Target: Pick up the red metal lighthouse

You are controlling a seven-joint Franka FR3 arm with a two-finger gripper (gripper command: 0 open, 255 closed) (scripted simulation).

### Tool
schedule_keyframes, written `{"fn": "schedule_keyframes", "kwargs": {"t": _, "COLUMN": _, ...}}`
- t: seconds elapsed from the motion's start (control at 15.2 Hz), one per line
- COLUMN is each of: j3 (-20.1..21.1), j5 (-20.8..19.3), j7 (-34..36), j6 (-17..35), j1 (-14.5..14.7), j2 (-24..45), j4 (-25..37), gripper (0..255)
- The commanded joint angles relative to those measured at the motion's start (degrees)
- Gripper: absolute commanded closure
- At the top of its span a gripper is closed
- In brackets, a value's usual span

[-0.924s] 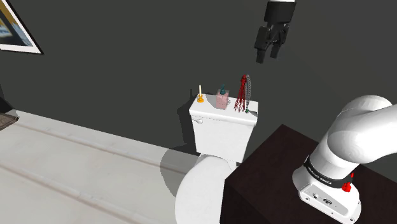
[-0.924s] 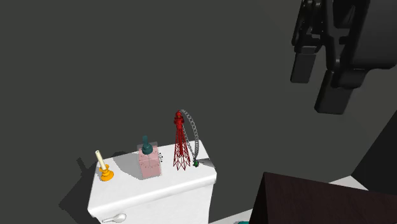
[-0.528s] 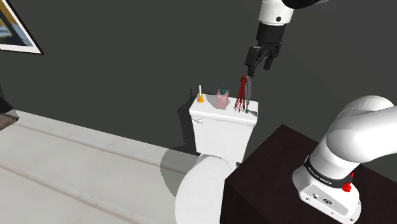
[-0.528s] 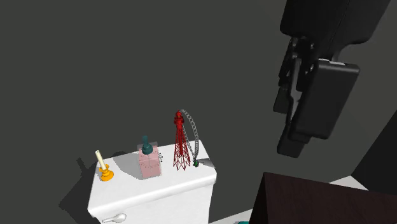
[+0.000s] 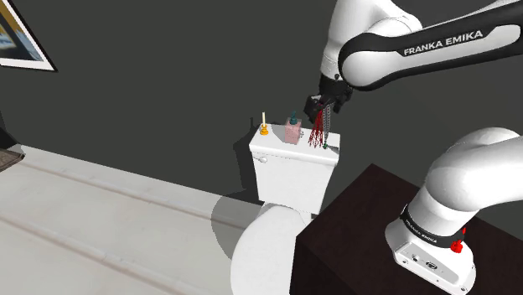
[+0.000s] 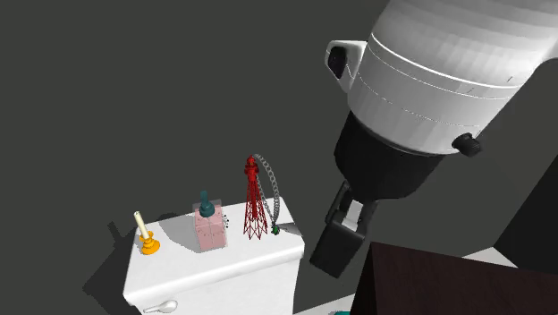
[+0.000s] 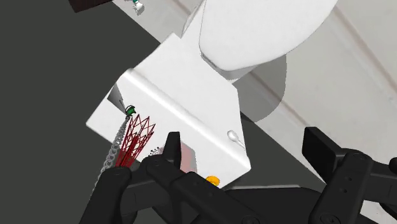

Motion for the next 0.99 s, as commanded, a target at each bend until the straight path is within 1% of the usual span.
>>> {"fn": "schedule_keyframes", "kwargs": {"t": 0.0, "j3": 3.2, "j5": -1.8, "j7": 4.7, "j6": 7.1, "j1": -2.3, "j2": 2.2, "j4": -2.8, "gripper": 0}}
{"fn": "schedule_keyframes", "kwargs": {"t": 0.13, "j3": 6.9, "j5": -4.3, "j7": 9.9, "j6": 13.7, "j1": -5.6, "j2": 5.4, "j4": -4.4, "gripper": 0}}
{"fn": "schedule_keyframes", "kwargs": {"t": 0.26, "j3": 11.4, "j5": -7.9, "j7": 15.9, "j6": 20.1, "j1": -10.2, "j2": 9.2, "j4": -5.3, "gripper": 0}}
{"fn": "schedule_keyframes", "kwargs": {"t": 0.4, "j3": 17.2, "j5": -13.0, "j7": 23.2, "j6": 26.0, "j1": -16.8, "j2": 13.2, "j4": -5.5, "gripper": 0}}
{"fn": "schedule_keyframes", "kwargs": {"t": 0.46, "j3": 20.7, "j5": -16.1, "j7": 27.4, "j6": 28.8, "j1": -20.9, "j2": 15.1, "j4": -5.2, "gripper": 0}}
{"fn": "schedule_keyframes", "kwargs": {"t": 0.53, "j3": 24.8, "j5": -19.9, "j7": 32.1, "j6": 31.3, "j1": -25.8, "j2": 17.0, "j4": -4.8, "gripper": 0}}
{"fn": "schedule_keyframes", "kwargs": {"t": 0.59, "j3": 29.4, "j5": -24.1, "j7": 37.1, "j6": 33.5, "j1": -31.4, "j2": 18.7, "j4": -4.1, "gripper": 0}}
{"fn": "schedule_keyframes", "kwargs": {"t": 0.66, "j3": 34.9, "j5": -28.6, "j7": 42.5, "j6": 35.4, "j1": -37.9, "j2": 20.2, "j4": -3.2, "gripper": 0}}
{"fn": "schedule_keyframes", "kwargs": {"t": 0.73, "j3": 41.1, "j5": -33.4, "j7": 48.2, "j6": 37.0, "j1": -45.2, "j2": 21.3, "j4": -2.1, "gripper": 0}}
{"fn": "schedule_keyframes", "kwargs": {"t": 0.86, "j3": 55.3, "j5": -42.5, "j7": 59.5, "j6": 39.5, "j1": -61.5, "j2": 22.0, "j4": 0.7, "gripper": 0}}
{"fn": "schedule_keyframes", "kwargs": {"t": 0.92, "j3": 62.7, "j5": -46.0, "j7": 64.5, "j6": 40.6, "j1": -69.8, "j2": 21.3, "j4": 2.2, "gripper": 0}}
